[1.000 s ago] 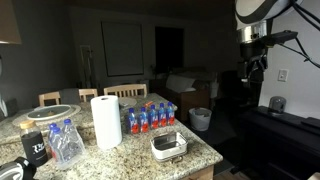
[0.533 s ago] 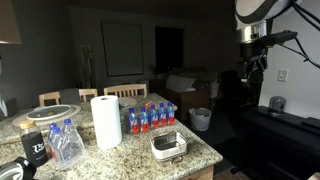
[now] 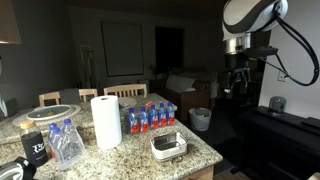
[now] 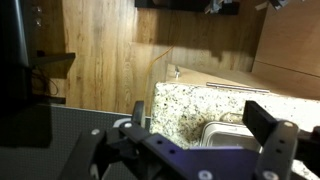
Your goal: Put the bow on the lid
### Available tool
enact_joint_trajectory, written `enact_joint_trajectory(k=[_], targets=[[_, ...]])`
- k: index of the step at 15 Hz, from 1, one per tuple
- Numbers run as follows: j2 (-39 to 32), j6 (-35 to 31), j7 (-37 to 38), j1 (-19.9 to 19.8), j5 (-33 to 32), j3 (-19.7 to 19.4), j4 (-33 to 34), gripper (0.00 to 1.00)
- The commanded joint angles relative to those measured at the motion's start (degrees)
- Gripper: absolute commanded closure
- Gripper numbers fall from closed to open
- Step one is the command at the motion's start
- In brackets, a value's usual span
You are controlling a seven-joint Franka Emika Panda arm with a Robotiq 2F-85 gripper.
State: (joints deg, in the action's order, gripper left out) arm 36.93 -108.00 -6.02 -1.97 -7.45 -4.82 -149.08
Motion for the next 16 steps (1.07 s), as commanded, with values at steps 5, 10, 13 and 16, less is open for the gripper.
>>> enact_joint_trajectory(k=[5, 10, 13, 16], targets=[[-8.91, -24.36, 9.16, 1.53, -0.04, 7.17, -7.88, 0.00], [-11.42, -26.89, 10.77, 1.52, -1.13, 8.83, -7.99, 0.00], [-12.15, -27.09, 10.91, 1.35, -1.58, 8.89, -7.72, 0.00], [-13.10, -27.96, 10.73, 2.16, -0.84, 9.05, -7.72, 0.00]])
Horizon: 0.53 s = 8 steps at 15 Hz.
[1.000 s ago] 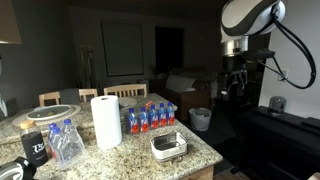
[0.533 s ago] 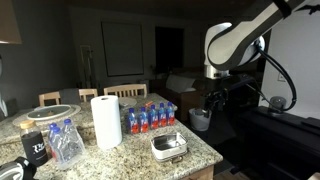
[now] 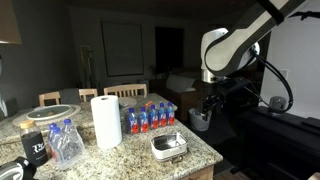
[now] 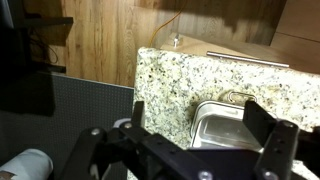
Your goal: Put the bow on the lid
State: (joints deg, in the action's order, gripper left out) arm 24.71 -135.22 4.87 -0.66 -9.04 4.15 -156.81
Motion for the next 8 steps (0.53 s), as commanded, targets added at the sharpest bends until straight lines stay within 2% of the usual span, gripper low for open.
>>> enact_joint_trajectory(k=[1, 5, 8], targets=[[-1.16, -1.23, -0.18, 1.50, 1.58, 0.10, 0.26, 0.00], [-8.12, -8.36, -0.13, 3.29, 2.70, 0.79, 2.22, 0.00], [-14.91, -13.27, 0.96, 2.82, 0.90, 1.74, 3.96, 0.00]])
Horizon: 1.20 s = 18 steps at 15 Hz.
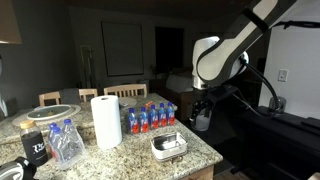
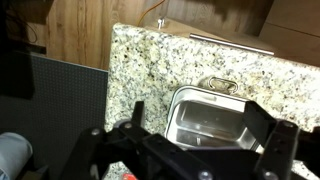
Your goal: Put the bow on the lid
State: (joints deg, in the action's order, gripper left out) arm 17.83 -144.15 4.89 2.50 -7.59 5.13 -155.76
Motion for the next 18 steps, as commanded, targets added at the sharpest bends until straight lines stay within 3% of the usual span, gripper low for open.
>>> enact_joint_trajectory(k=[1, 7, 11, 17, 18], targets=[[-11.06, -6.05, 1.14, -0.85, -1.35, 0.72, 3.76, 0.00], [-26.92, -10.04, 3.25, -0.92, -7.01, -2.27, 12.62, 0.00], [-35.51, -9.29, 2.12, 0.39, -3.60, -3.48, 19.13, 0.00], [-44.43, -9.10, 7.46, 2.84, -0.72, -6.00, 27.92, 0.00], [-45.33, -9.19, 8.05, 3.30, -0.48, -6.38, 28.77, 0.05]])
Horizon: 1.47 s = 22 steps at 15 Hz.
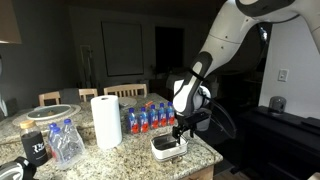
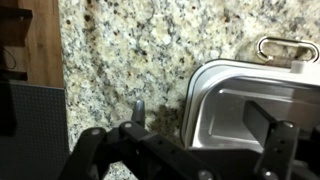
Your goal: Put the bow on the lid
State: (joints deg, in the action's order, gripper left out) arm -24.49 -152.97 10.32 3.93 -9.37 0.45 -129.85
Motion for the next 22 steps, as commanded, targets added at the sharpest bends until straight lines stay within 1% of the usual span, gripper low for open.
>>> enact_joint_trajectory(k=[1, 3, 7, 11, 13, 16, 18, 22], targets=[[-3.78, -0.96, 4.01, 2.47, 1.59, -2.24, 3.41, 0.26], [-4.65, -0.57, 4.94, 2.98, 2.37, -2.45, 4.46, 0.31], [-4.43, -0.16, 5.63, 3.40, 4.82, -2.29, 5.09, 0.58], [-2.76, 0.28, 6.99, 3.90, 5.15, -2.80, 4.90, 0.84], [-1.81, 0.62, 7.20, 3.77, 5.41, -2.81, 4.54, 0.95], [0.31, 2.14, 5.25, 2.19, 8.37, -0.89, 4.12, 0.99], [1.82, 3.84, 4.48, 1.54, 10.81, 0.25, 4.29, 0.96], [4.55, 8.09, 2.95, 0.66, 16.26, 3.12, 4.95, 0.95]])
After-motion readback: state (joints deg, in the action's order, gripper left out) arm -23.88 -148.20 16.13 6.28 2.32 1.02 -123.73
